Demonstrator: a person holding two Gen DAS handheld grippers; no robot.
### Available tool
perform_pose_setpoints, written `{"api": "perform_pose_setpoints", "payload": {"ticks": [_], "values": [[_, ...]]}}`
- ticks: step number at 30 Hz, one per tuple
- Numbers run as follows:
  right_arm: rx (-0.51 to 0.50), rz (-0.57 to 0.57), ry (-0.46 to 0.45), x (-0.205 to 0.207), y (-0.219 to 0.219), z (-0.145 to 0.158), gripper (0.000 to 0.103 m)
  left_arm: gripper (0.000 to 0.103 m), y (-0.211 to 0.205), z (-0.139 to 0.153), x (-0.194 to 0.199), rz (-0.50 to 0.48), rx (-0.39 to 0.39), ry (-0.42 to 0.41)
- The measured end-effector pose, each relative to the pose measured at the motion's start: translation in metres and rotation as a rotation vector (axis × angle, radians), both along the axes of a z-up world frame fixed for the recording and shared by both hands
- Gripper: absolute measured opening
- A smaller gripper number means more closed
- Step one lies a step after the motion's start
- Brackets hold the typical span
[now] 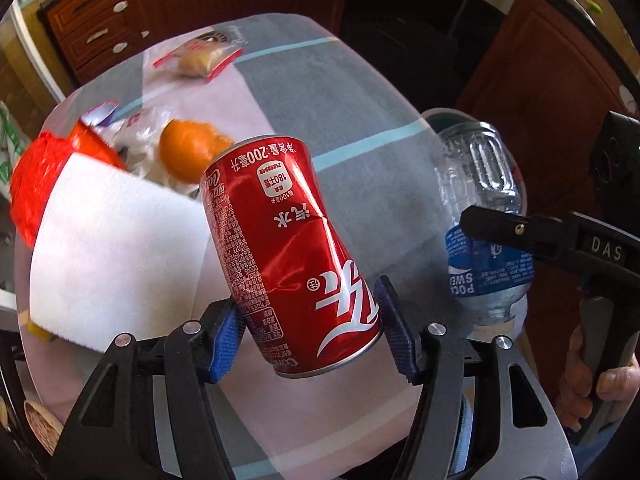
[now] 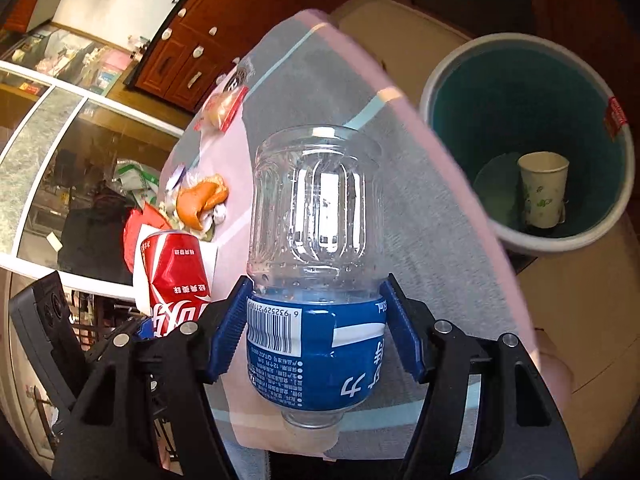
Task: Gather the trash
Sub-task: 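Carry the water bottle over the bin and open the right gripper while the left carries the can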
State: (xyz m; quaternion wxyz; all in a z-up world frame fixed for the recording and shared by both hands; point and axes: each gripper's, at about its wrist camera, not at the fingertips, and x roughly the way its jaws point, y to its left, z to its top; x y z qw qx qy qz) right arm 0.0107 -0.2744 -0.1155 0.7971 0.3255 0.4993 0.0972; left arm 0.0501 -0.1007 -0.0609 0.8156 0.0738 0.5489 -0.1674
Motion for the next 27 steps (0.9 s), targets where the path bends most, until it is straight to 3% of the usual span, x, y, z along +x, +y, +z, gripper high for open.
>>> {"api": "perform_pose_setpoints", "payload": {"ticks": [6, 11, 15, 21, 27], "values": [[-0.085, -0.214, -0.045, -0.006, -0.081, 0.033, 0.062, 0.063, -0.043, 0.014, 0.026, -0.122, -0.047, -0.041], [-0.162, -0.31, -0.005, 0.016, -0.122, 0.027, 0.063, 0.063, -0.067, 0.016, 0.045, -0.173, -0.076, -0.044], [-0.215, -0.328, 0.04, 0.041, -0.131, 0.01, 0.063, 0.063, -0.081, 0.013, 0.059, -0.203, -0.084, -0.036], [-0.18, -0.316, 0.115, 0.059, -0.126, -0.021, 0.063, 0.063, -0.092, 0.002, 0.075, -0.233, -0.089, -0.013], [-0.188, -0.311, 0.12, 0.061, -0.123, -0.024, 0.063, 0.063, -0.105, -0.003, 0.078, -0.256, -0.089, -0.006]]}}
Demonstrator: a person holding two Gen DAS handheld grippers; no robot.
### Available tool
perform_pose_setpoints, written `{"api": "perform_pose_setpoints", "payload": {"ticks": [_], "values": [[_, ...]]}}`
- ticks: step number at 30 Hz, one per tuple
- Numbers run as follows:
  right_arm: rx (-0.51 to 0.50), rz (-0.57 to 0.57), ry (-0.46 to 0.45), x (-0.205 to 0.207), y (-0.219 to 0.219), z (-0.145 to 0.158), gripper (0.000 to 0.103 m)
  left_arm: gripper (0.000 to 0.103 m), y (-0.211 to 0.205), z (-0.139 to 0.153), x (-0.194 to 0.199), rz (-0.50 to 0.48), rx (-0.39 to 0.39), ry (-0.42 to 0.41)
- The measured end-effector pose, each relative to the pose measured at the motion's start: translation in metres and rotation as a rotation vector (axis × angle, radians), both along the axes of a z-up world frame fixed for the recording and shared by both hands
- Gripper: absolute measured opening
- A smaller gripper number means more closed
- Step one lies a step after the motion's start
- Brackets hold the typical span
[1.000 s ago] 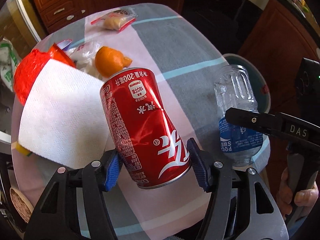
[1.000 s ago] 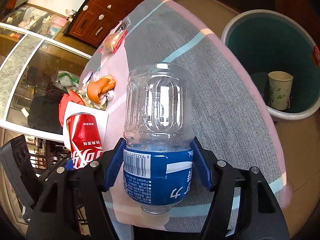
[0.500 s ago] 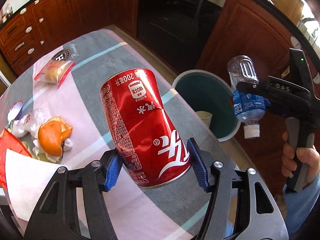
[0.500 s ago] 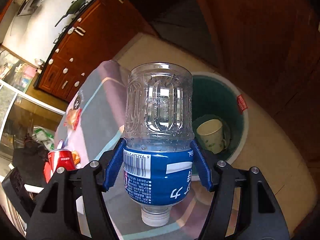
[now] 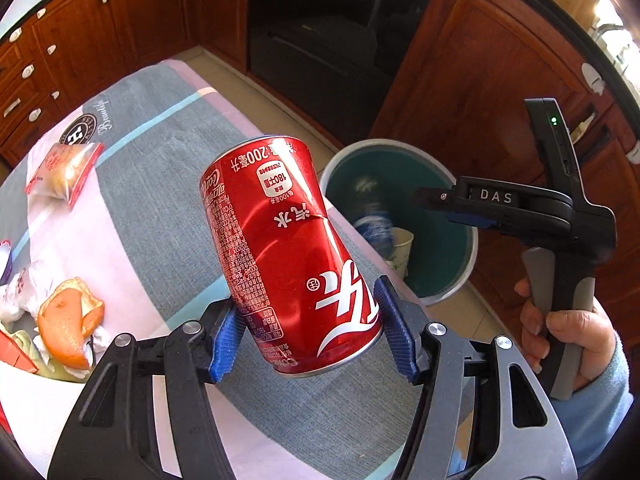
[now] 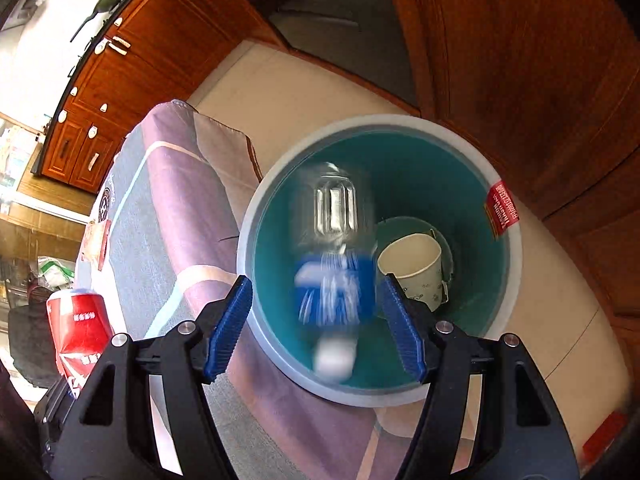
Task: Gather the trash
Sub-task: 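Carry the water bottle over the bin and open the right gripper while the left carries the can, then drop the red cola can into the bin with the left gripper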
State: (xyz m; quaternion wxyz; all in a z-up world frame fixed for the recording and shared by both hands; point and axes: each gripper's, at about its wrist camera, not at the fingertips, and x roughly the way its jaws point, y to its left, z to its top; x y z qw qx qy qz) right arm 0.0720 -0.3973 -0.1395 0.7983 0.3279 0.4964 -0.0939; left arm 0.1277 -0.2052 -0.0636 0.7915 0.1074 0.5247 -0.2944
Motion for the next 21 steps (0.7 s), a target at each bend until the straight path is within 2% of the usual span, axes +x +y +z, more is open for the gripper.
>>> {"api": "perform_pose_setpoints", "payload": {"ticks": [4, 14, 19, 21], "values": [[-0.006, -0.002, -0.023, -0.007, 0.001, 0.009, 0.067, 0.063, -0.009, -0.002, 0.001, -0.021, 0.0, -0.001], [-0.011, -0.053, -0.041, -0.029, -0.009, 0.031, 0.085, 0.063, -0.046, -0.01, 0.001, -0.103, 0.02, 0.004], [0.004, -0.106, -0.044, -0.043, -0.023, 0.033, 0.085, 0.064, -0.074, -0.012, 0.005, -0.142, 0.033, 0.004], [0.007, -0.121, -0.043, -0.048, -0.026, 0.033, 0.085, 0.07, -0.081, -0.013, 0.008, -0.144, 0.039, 0.002]]}}
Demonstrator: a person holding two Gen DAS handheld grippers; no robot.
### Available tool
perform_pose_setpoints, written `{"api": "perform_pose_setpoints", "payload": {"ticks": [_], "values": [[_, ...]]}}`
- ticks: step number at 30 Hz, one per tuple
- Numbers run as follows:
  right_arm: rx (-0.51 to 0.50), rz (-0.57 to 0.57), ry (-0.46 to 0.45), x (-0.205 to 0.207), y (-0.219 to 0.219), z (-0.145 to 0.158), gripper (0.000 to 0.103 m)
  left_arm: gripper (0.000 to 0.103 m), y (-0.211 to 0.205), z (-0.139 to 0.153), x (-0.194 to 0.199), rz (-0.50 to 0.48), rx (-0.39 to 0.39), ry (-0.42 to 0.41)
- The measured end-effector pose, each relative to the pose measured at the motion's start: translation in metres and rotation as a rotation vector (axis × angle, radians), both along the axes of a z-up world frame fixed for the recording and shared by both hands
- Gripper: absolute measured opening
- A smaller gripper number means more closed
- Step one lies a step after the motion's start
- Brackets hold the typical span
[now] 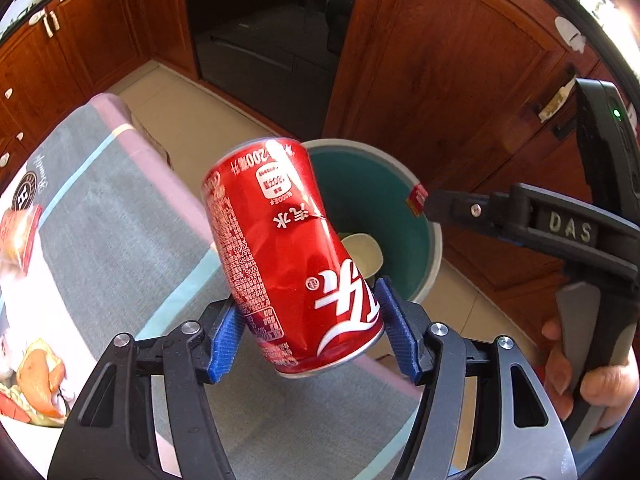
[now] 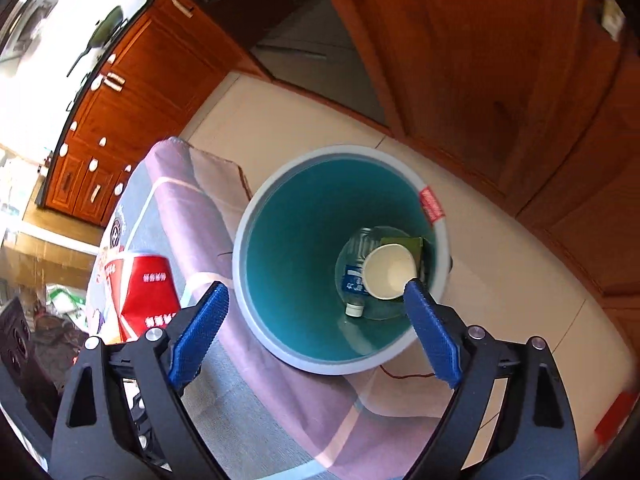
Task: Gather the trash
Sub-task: 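Drop the red cola can into the bin with the left gripper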
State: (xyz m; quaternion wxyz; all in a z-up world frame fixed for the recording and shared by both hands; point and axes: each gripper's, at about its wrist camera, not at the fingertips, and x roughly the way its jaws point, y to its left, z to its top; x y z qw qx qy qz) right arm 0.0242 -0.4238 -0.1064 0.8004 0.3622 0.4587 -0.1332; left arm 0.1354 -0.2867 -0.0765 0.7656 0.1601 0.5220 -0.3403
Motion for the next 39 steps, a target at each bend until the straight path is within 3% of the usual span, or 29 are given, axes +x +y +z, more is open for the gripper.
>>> {"api": "perform_pose_setpoints", "payload": {"ticks": [4, 13, 18, 25, 31, 39], "values": [[0.008, -0.013, 0.007, -0.005, -0.006, -0.001, 0.085, 0.077, 0.001, 0.002, 0.004, 0.022, 0.002, -0.016], [0.018, -0.021, 0.019, -0.005, -0.005, -0.001, 0.085, 0.079, 0.012, -0.002, 0.007, 0.065, 0.005, 0.016], [0.021, -0.021, 0.041, -0.007, 0.001, -0.002, 0.089, 0.092, 0.028, 0.008, -0.003, 0.092, -0.009, -0.004], [0.007, 0.009, 0.054, -0.009, 0.023, 0.006, 0.089, 0.093, 0.051, 0.022, -0.016, 0.124, -0.038, -0.015], [-0.014, 0.062, 0.041, -0.012, 0.057, 0.021, 0.089, 0.093, 0.09, 0.033, -0.03, 0.175, -0.054, -0.03], [-0.039, 0.162, 0.036, -0.009, 0.123, 0.034, 0.089, 0.097, 0.173, 0.044, -0.047, 0.282, -0.057, -0.059]]}}
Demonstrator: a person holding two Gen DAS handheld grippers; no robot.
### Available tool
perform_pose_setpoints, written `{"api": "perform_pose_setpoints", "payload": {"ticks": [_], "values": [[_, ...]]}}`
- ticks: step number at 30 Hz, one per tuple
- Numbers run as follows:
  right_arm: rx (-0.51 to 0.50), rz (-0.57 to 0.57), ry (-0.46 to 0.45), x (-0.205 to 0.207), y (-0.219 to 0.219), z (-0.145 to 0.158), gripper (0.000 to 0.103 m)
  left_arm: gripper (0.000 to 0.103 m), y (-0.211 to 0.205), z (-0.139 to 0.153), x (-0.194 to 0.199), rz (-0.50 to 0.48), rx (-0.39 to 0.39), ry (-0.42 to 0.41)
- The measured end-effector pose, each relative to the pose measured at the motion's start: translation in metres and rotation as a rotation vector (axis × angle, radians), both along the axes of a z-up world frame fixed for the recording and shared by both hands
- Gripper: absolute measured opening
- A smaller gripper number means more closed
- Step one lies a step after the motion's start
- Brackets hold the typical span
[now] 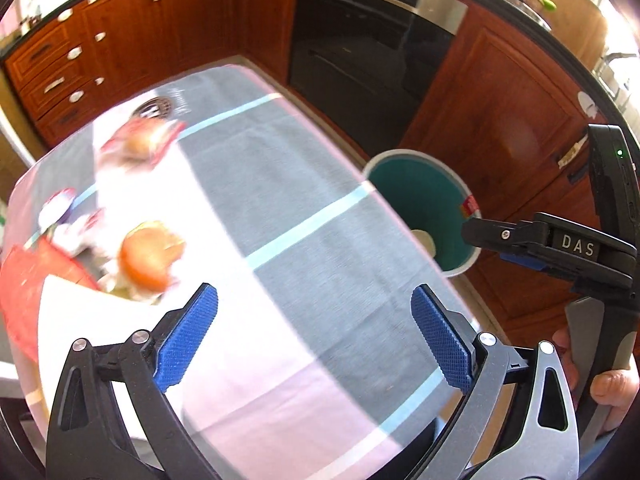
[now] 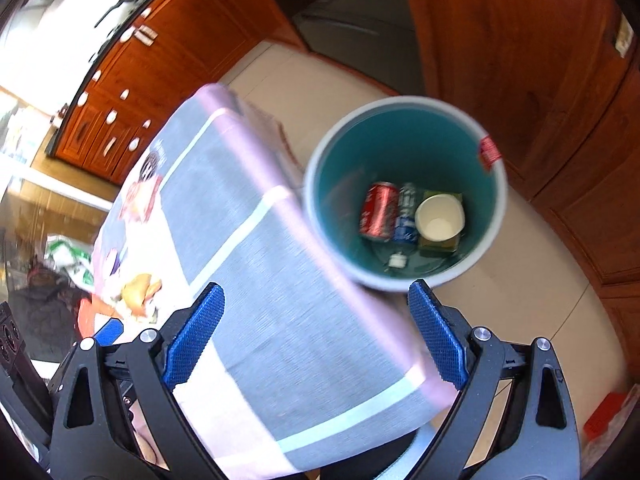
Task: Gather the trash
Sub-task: 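Drop the red cola can into the bin with the left gripper, then grasp the red snack bag with the left gripper while the right gripper grasps the paper towel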
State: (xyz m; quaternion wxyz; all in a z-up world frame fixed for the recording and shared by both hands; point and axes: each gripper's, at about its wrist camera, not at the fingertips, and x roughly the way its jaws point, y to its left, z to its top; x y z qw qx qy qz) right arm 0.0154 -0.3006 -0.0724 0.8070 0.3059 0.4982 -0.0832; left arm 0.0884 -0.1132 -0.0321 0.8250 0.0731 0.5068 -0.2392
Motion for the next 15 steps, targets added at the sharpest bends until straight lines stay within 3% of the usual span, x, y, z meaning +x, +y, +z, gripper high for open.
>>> {"api": "perform_pose_setpoints", "payload": {"ticks": [15], "values": [[-0.097, 0.291, 0.051, 0.031, 0.176, 0.018, 0.089, 0.098, 0.196, 0.011, -0.021, 0.187, -0.017, -0.05]]}}
